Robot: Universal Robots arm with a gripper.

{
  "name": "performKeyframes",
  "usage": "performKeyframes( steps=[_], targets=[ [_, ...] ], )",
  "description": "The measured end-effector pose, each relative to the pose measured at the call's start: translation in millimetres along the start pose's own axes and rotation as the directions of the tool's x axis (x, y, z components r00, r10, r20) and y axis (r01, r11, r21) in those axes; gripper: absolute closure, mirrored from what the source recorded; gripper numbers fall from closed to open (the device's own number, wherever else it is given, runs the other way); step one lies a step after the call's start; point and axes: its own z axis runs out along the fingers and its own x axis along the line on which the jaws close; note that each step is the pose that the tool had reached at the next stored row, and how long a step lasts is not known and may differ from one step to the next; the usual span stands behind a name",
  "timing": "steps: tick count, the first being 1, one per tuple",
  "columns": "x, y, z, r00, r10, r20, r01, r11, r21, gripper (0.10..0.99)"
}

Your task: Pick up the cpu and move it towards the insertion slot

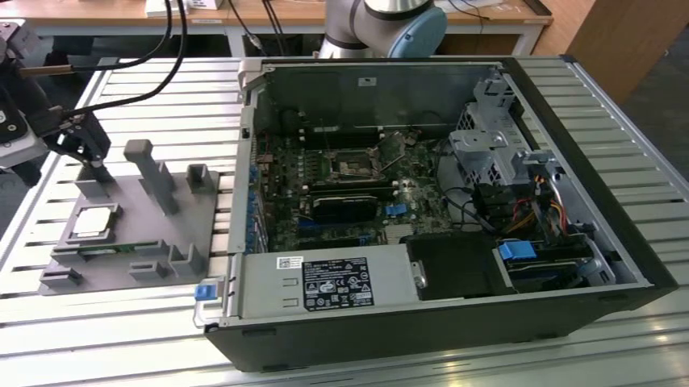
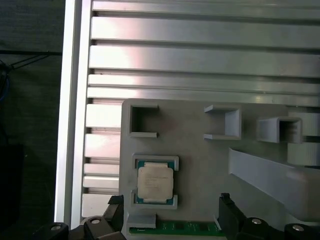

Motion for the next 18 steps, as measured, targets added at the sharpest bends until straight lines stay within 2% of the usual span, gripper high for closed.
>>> performKeyframes(
  steps=[18],
  targets=[
    [0.0, -0.5, 10.0, 1.0000, 0.000, -0.0001, 0.000, 1.0000, 0.000, 0.247]
  ],
)
